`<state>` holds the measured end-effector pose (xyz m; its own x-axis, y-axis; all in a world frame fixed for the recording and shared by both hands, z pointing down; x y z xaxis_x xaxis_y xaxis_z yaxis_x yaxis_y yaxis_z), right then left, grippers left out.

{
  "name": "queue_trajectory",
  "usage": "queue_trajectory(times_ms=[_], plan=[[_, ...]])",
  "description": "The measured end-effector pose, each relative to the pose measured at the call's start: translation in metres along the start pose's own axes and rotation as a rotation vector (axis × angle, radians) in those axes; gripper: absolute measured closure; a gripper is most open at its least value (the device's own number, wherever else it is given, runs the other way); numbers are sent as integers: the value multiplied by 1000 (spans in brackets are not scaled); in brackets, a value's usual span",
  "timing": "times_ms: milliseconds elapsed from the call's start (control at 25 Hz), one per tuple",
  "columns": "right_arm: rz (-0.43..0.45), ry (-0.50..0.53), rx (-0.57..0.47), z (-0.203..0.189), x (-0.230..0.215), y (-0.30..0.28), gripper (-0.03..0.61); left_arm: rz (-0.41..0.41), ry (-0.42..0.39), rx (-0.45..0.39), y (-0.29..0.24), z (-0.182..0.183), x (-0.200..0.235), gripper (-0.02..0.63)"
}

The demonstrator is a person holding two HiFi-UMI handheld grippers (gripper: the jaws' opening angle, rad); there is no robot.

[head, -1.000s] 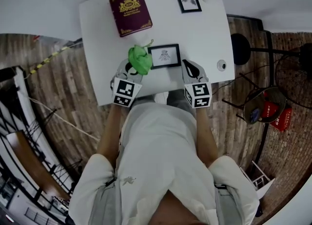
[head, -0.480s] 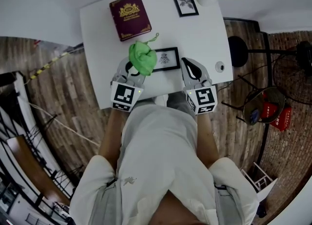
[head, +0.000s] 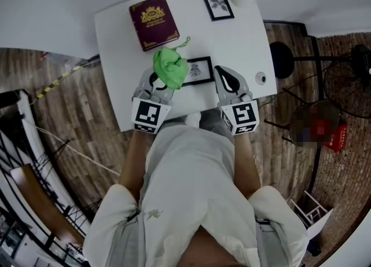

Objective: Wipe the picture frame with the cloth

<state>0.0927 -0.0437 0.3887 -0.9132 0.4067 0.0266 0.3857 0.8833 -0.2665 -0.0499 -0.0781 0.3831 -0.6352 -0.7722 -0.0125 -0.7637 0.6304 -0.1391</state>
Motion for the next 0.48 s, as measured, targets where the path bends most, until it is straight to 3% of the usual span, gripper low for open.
queue_trajectory(times_ms=[480], plan=[[1, 6, -31, 15, -6, 7, 575, 21, -12, -25, -2, 15, -6, 525]])
Point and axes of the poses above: the fingertips, and each gripper's own axes: y backward along the fingers, x to its left, z out of its top, the point moved 3 cm from there along y, backward along the fingers, and after that the axes turned 5 degrees about -x, right-handed, at the moved point
